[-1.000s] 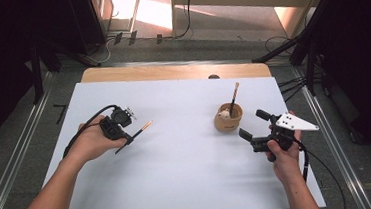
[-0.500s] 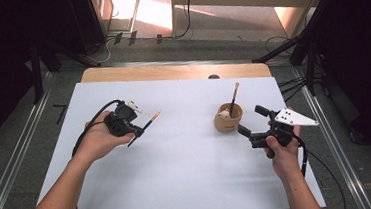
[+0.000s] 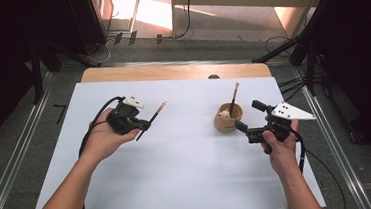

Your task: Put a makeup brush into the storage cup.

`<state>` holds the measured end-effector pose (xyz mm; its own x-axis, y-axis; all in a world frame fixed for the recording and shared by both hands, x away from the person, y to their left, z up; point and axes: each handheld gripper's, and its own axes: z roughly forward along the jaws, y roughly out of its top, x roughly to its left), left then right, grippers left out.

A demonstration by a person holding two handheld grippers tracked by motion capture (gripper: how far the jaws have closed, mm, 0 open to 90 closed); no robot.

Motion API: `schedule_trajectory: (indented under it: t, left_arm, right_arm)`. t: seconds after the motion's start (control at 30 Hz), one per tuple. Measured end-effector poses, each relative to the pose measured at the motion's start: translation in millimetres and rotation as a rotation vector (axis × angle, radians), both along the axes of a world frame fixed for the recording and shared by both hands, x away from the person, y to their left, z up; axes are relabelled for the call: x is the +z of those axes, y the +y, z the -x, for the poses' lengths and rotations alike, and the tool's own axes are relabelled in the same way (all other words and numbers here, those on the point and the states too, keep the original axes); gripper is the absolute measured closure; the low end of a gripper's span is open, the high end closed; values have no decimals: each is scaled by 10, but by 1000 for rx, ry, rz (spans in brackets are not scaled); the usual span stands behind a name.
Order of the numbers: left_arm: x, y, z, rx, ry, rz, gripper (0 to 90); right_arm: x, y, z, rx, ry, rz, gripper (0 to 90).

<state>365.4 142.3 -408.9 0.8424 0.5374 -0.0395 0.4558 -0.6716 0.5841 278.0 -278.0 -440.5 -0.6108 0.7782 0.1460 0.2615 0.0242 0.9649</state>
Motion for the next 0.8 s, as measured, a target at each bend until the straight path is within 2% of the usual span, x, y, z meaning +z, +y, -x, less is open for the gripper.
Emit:
schedule_trajectory:
  t: [0.2, 0.57, 0.8]
  left_arm:
    - [21, -32, 27, 3, -46, 54, 864]
    - [50, -114, 55, 25, -91, 156, 864]
    - [41, -173, 65, 37, -108, 223, 863]
  right_arm:
    - [35, 66, -28, 7, 3, -10, 0]
    - [66, 155, -65, 21, 13, -40, 0]
    - [101, 219, -89, 40, 11, -42, 16]
